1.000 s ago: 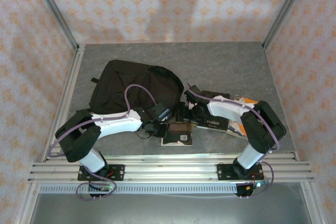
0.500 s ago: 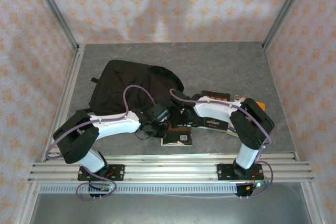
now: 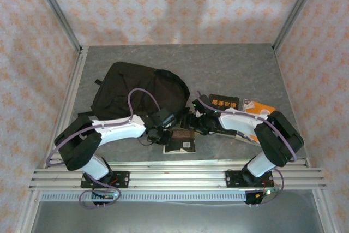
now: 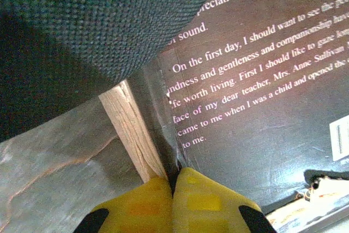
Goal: Pack the student bag
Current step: Pick up the book from the bottom-center of the table.
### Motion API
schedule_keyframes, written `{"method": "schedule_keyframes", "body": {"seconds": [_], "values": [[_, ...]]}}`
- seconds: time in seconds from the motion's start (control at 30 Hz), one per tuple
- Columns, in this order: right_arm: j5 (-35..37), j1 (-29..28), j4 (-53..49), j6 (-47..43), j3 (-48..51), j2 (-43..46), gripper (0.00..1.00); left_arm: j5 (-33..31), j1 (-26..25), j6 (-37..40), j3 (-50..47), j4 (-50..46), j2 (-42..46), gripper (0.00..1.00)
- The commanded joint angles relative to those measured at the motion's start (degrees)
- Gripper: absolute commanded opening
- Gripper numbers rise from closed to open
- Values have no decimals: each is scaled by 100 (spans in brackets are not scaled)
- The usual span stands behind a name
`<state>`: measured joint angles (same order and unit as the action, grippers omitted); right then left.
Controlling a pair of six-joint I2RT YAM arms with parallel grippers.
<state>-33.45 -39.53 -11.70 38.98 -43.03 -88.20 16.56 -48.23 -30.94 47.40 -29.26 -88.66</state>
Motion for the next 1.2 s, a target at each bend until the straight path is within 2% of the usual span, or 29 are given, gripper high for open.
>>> {"method": "schedule_keyframes", "body": {"seconds": [0.0, 0.13, 0.23, 0.33, 0.5, 0.6, 0.7, 0.87, 0.97, 1.17], "values": [[-2722, -355, 1991, 606, 62, 357, 63, 129, -54, 108, -223, 497, -169, 1], [-2694, -290, 2243, 755, 328, 608, 58, 129, -55, 136, -267, 491, -103, 1], [-2763, -292, 2441, 853, 452, 462, 51, 129, -51, 158, -242, 491, -79, 1], [-2567, -292, 2061, 519, 466, 238, 44, 124, -55, 174, -181, 454, -70, 1], [-1653, -107, 825, -259, 480, -32, 19, 11, -55, 180, -142, 260, 77, 1], [-1106, -12, 218, -501, 514, 234, 8, 1, -5, 120, -186, 136, 326, 2], [-366, 39, -620, -728, 420, 689, 0, 52, 101, 70, -170, -3, 657, 14], [1119, 121, -2407, -1162, 46, 1233, 0, -22, 323, 64, 286, -494, 1148, 48], [1759, 121, -3064, -1222, -236, 1681, 0, 53, 481, 96, 668, -797, 1351, 54], [1910, 121, -3361, -1681, -924, 2797, 0, 137, 585, 112, 1823, -1388, 1450, 59]]}}
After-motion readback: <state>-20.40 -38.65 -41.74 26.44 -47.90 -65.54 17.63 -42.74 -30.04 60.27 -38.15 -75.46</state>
